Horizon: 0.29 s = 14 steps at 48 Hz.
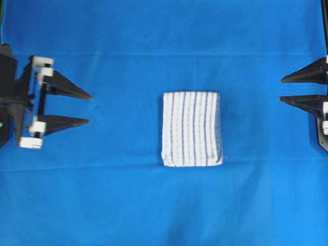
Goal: Fold the blue towel.
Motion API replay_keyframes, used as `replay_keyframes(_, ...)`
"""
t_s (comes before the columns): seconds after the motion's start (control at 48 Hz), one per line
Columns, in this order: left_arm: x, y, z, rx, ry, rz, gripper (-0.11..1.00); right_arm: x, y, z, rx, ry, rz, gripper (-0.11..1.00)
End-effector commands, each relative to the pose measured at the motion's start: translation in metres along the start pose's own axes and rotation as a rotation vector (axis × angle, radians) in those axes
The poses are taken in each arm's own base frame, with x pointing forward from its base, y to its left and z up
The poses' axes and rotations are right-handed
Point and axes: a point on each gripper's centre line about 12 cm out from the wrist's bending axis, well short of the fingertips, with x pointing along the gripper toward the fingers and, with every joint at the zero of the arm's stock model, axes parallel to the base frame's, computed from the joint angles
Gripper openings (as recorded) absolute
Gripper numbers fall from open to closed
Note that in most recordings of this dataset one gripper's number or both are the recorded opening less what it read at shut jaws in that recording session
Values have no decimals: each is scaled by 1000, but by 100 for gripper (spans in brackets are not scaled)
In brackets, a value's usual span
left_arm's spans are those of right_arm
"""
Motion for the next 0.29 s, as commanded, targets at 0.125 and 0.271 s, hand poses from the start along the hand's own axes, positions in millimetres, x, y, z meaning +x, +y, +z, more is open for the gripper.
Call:
replay_keyframes(0.125,-27,1,-12,1,-71,2,52,-2,-2,-9,12,-53,14,55)
replay_keyframes(0.271,-40,2,-28,-6,-95,8,52,1,-5,-19,23,-59,6,55)
